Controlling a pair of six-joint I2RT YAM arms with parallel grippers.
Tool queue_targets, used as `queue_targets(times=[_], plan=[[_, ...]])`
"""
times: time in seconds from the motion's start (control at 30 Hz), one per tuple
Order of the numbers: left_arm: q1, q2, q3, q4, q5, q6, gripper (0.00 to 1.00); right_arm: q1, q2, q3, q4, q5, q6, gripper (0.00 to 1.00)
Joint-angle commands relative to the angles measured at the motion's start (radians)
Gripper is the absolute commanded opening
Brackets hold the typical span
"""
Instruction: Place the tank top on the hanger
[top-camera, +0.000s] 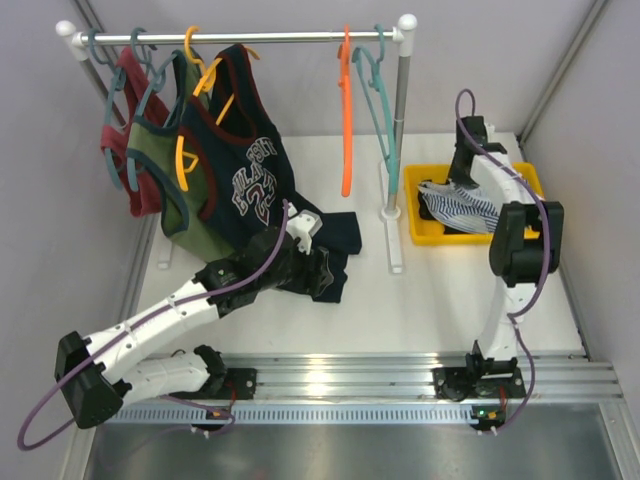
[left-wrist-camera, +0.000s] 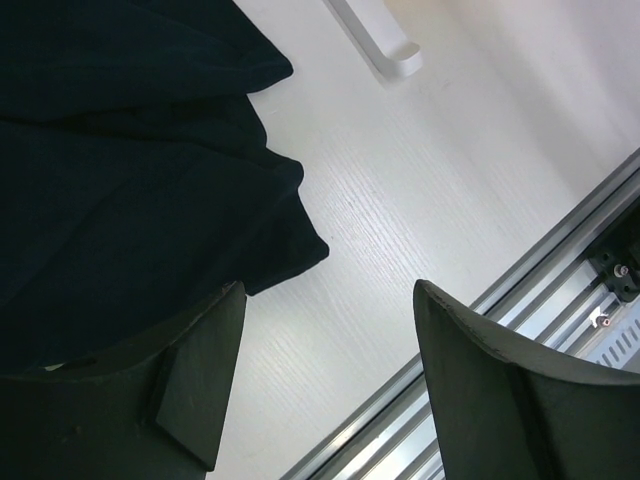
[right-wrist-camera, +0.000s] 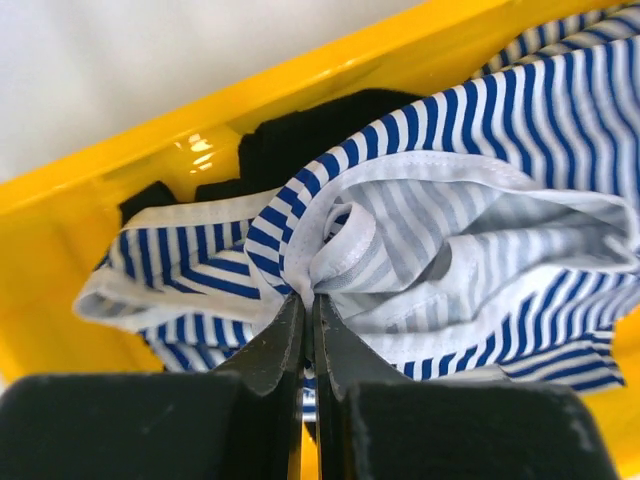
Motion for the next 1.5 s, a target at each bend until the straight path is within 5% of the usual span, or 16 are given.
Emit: queue_targets(times=[0.0,0.87,1.47], plan=[[-0.002,0.0,0.043,0.055,0.01,0.007,0.73,-0.012,-0.179,0.082,-0.017,0.015,0.003,0.0],[-0.002,-0.058,0.022,0.076,0.002,-0.022,0.72,-0.012,-0.672,0.488,-0.218,-0.094,0.008,0.0],[-0.002,-0.121,0.008,0.082,0.01,-0.042,0.72,-0.012,-0.96,0.425,-0.12,-0.217,0.115,0.0]])
